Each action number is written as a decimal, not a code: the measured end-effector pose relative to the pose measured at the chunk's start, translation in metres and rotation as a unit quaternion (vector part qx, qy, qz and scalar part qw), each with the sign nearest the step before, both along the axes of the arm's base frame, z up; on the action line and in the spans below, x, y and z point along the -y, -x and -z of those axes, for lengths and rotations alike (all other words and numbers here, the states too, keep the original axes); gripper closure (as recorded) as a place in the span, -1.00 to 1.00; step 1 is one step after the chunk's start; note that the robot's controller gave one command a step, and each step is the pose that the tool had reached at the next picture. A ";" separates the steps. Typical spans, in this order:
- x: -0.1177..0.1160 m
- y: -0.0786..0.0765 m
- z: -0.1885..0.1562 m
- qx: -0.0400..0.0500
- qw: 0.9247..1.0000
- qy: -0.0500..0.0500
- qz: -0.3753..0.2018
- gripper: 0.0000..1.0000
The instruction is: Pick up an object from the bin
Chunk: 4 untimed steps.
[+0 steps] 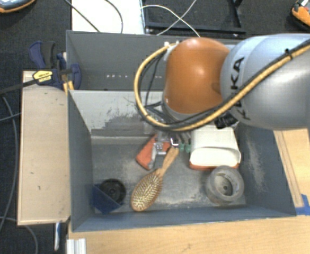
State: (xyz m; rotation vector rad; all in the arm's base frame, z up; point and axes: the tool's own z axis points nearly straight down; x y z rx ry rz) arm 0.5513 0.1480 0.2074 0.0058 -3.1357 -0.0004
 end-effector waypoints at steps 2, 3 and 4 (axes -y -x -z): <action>0.031 -0.022 0.067 0.003 0.991 -0.001 -0.131 -1.00; 0.050 -0.039 0.135 0.007 0.985 -0.002 -0.174 -1.00; 0.043 -0.042 0.136 0.007 0.960 -0.002 -0.281 -1.00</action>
Offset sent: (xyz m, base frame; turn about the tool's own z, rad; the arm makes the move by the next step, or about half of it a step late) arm 0.0388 -0.0599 -0.1374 -0.5118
